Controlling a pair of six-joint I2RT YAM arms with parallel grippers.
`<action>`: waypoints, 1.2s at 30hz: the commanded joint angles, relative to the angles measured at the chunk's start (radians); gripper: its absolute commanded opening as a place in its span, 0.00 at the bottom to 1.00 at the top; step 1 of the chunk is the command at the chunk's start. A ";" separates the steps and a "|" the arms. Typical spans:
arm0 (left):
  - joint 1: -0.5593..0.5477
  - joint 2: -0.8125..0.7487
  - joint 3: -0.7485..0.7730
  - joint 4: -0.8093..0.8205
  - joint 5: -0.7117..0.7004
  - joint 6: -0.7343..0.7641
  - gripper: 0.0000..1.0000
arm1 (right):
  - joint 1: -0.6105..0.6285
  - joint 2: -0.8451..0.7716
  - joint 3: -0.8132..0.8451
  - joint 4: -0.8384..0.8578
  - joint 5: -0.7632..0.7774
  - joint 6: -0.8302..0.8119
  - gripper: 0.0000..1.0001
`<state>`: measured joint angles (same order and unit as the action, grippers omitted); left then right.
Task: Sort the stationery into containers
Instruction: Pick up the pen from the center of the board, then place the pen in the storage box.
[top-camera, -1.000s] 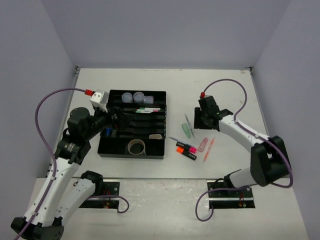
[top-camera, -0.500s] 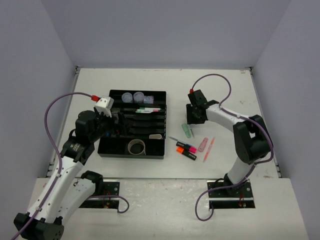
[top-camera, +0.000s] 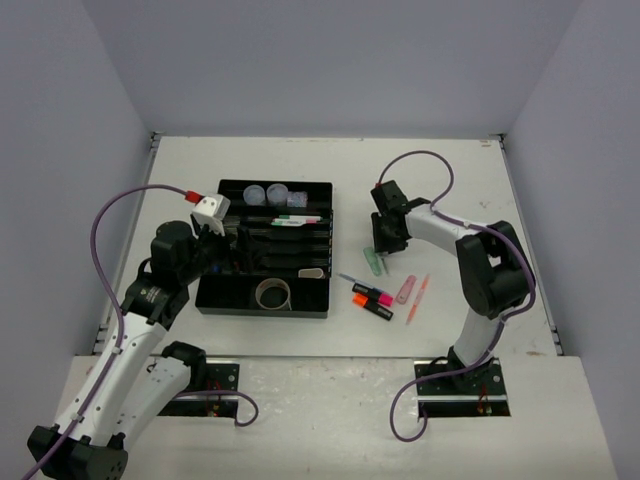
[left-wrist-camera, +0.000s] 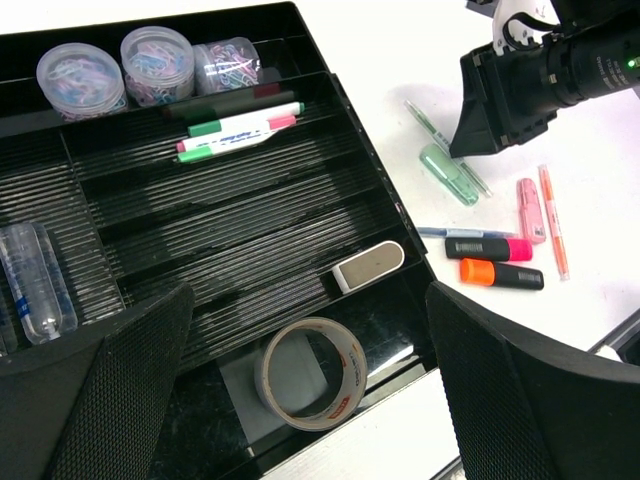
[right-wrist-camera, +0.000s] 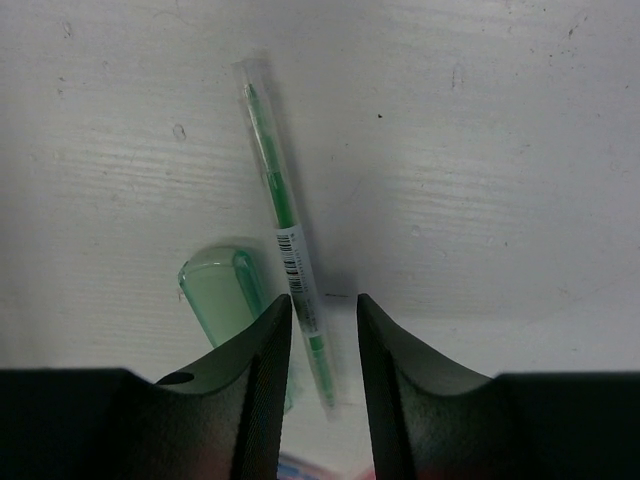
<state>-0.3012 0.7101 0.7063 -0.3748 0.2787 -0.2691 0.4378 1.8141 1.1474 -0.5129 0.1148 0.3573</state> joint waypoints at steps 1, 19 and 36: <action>0.004 -0.008 -0.008 0.033 0.027 0.016 1.00 | 0.005 0.014 0.052 -0.026 -0.004 -0.018 0.34; 0.003 -0.024 -0.011 0.040 0.056 0.021 1.00 | 0.005 0.032 0.111 -0.046 0.053 -0.014 0.05; 0.004 -0.079 0.014 -0.038 -0.336 -0.024 1.00 | 0.366 0.013 0.329 0.207 -0.213 -0.740 0.00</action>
<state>-0.3017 0.6609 0.7048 -0.3914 0.1255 -0.2745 0.7807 1.6913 1.3821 -0.3345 0.0774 -0.0915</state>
